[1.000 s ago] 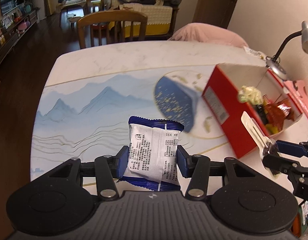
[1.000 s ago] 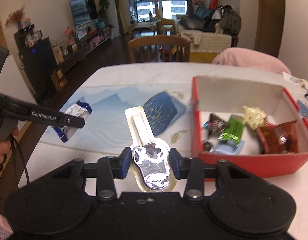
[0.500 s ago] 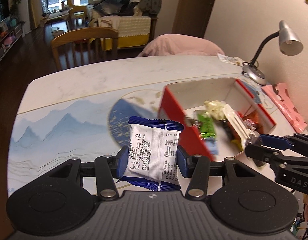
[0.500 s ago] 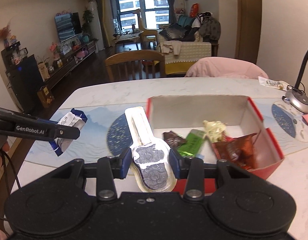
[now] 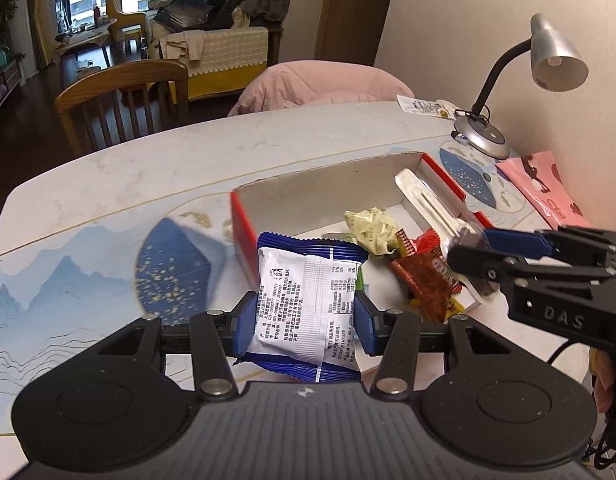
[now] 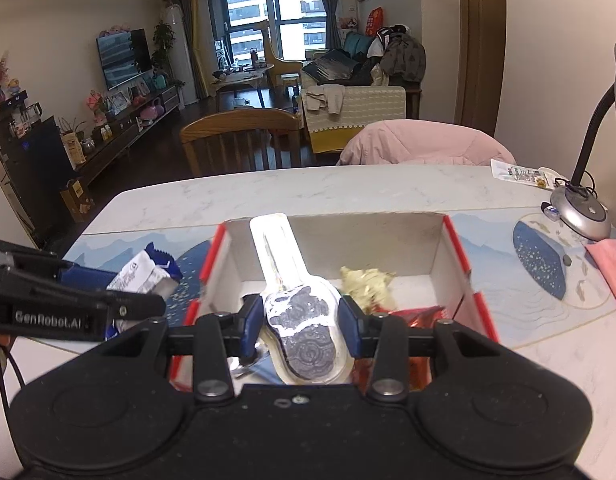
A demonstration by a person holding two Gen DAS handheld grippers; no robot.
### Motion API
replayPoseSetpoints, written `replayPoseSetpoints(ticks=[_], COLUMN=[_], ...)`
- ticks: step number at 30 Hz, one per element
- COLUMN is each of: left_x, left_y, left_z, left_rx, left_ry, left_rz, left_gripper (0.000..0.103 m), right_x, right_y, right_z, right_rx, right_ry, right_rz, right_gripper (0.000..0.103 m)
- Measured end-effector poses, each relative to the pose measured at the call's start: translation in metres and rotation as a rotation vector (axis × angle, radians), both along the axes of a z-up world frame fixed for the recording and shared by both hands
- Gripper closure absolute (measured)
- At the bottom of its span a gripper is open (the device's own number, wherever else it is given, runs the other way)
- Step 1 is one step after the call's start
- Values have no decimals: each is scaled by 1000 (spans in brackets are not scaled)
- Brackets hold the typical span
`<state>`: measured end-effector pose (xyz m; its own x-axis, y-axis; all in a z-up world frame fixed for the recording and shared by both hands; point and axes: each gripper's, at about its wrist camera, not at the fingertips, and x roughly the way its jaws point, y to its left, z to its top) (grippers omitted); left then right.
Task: Organize snacks
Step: 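Carry the white-blue packet and clear tray into the red box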
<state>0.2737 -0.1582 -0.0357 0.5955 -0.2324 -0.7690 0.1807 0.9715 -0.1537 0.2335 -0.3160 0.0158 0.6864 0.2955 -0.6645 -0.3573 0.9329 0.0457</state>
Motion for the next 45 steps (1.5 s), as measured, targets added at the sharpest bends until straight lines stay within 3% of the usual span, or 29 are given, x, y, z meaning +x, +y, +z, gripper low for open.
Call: replayPoseSetpoints(ticks=[13, 20, 32, 45], left_x=[36, 55, 84, 100], left_y=[-47, -60, -80, -90], left_z=[-24, -38, -72, -98], left_rx=[32, 45, 89, 105], left_ry=[62, 101, 200, 308], left_rz=[15, 26, 22, 7], left_gripper=[54, 54, 54, 54], right_x=[62, 90, 114, 124], right_y=[-18, -12, -8, -15], right_z=[-13, -31, -63, -77], right_rx=[-40, -119, -197, -188], right_ry=[75, 106, 175, 219], right_rz=[47, 102, 153, 145], right_gripper=[63, 63, 63, 63])
